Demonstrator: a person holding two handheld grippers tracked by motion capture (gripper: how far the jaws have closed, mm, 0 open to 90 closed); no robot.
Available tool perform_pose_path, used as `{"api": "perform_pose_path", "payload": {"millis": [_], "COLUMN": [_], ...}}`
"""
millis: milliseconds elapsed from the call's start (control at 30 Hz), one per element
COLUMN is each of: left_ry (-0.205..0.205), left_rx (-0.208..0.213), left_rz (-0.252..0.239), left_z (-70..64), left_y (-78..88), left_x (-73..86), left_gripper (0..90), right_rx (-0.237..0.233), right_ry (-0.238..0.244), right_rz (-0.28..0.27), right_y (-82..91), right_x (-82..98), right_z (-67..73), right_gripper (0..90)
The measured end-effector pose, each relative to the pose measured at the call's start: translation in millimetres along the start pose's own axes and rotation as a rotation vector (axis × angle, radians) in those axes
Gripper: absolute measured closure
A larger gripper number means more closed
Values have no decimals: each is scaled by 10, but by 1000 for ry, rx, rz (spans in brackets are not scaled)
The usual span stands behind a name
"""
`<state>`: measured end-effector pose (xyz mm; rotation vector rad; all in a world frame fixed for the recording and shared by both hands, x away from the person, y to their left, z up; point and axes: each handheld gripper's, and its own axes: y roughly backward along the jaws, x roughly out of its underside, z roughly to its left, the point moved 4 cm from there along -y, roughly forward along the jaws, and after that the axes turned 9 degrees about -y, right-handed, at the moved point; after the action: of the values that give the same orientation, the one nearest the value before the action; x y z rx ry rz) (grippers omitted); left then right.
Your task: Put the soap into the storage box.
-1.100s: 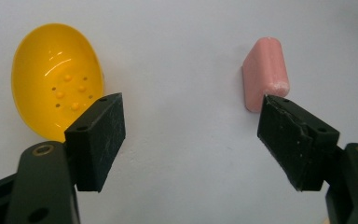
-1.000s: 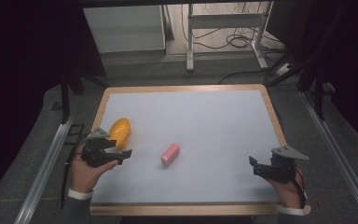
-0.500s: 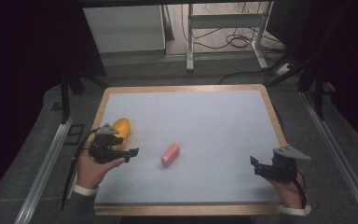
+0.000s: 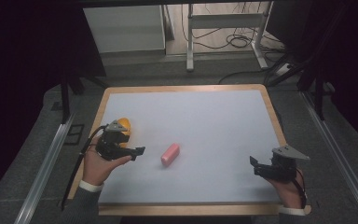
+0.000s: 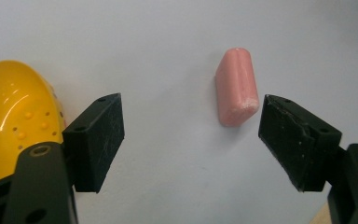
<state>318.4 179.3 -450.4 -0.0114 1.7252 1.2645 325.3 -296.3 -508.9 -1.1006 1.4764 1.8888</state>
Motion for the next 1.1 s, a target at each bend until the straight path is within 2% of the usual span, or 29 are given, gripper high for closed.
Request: {"api": "perform_pose_path", "payload": {"millis": [233,733,1100], "left_ry": [-20,-47,-66], "left_rx": [22,25,53], "left_rz": [21,47,84], "left_z": [-44,-86,-201], "left_y": [-81,-156,-339], "left_x": [-93,-234,-349], "left_gripper": [225,224,221], "right_rx": [-4,-3,-1], "right_ry": [-2,-2,-3], "right_rz": [-2,7,9], "right_y": [-1,-23,-29], "right_x": [-1,15,22], "right_z": [-7,-9,-10], "right_gripper": [66,66,65]}}
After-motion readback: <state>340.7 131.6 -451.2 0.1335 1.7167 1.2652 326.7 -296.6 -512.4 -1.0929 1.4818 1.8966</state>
